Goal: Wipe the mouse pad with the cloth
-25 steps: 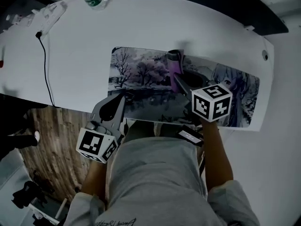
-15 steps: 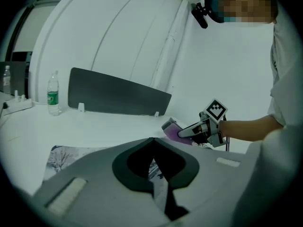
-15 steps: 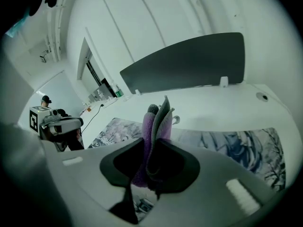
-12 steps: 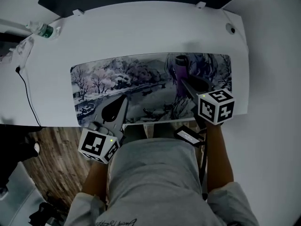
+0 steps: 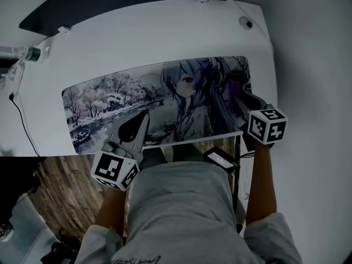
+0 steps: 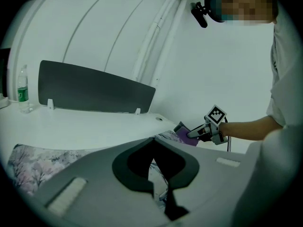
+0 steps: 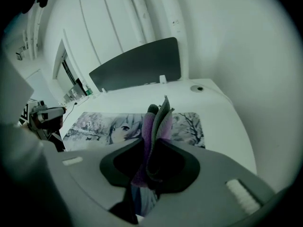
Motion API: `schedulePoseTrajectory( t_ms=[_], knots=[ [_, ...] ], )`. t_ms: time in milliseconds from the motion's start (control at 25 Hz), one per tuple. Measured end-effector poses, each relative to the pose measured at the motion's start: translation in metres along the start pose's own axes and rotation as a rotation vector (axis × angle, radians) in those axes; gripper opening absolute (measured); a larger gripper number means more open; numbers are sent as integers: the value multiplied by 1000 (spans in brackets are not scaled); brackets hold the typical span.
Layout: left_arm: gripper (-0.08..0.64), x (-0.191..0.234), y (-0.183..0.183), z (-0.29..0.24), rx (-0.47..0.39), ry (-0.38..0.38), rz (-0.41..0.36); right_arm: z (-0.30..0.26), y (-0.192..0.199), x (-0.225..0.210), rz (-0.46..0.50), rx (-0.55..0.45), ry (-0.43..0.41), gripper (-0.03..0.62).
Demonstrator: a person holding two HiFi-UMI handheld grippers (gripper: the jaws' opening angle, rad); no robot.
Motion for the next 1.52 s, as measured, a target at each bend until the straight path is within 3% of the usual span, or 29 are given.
schedulePoseTrajectory(
  t_ms=[280,520,960,1520],
  knots=[
    [18,-23,-2,-25,27,6,-12,6,24,-80,8,48,112,94],
    [18,-28,1,-29,38,-5,-16,-1,42,-108,10,94,152,94],
    [18,-11,-1,-9,62,-7,-15,-17,50,-91,60,148,206,94],
    [18,53,11,62,75,-5,-7,-35,50,-21,43,162,263,94]
  ],
)
Point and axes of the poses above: the fingertips, and each gripper's own axes: z backward along the fingers, x to its left, y out of its underside, the point moved 1 cm from there along z, backward along the fingers, and after that the axes turned 7 degrees about y, right-handed, at the moved point
